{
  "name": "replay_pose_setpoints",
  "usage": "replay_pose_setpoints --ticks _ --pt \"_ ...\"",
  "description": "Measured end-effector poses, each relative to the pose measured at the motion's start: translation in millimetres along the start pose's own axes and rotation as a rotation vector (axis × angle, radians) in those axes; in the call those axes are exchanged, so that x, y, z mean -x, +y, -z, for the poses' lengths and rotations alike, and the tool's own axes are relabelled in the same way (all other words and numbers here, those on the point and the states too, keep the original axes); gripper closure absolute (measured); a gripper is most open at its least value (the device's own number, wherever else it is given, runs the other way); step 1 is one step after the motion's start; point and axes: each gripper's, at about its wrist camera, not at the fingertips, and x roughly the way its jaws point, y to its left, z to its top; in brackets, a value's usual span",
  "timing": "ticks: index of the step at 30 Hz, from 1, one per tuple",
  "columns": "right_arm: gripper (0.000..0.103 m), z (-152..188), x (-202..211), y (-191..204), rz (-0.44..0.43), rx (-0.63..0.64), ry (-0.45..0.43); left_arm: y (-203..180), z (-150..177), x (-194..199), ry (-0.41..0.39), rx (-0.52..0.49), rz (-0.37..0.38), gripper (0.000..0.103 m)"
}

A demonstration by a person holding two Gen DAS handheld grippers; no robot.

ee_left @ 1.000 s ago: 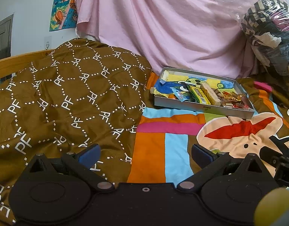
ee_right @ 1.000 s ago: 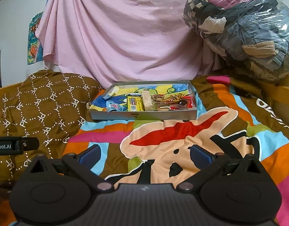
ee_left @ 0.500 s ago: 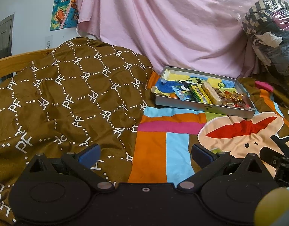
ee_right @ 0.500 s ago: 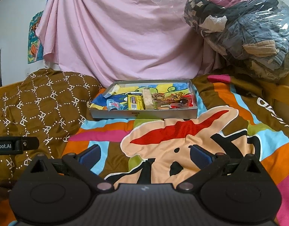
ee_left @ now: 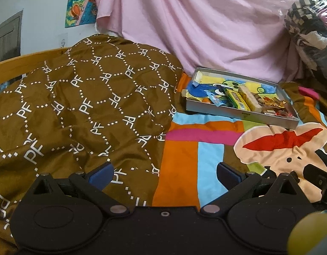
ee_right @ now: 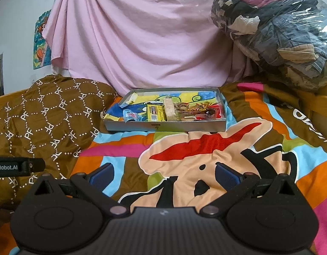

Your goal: Organize snacks

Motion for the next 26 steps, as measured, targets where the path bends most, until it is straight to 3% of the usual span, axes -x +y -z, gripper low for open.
replay_pose_setpoints --ticks 26 --pt "0.000 1.4 -1.4 -0.7 -0.023 -0.001 0.022 0.5 3.4 0.3 -0.008 0.008 -0.007 0.001"
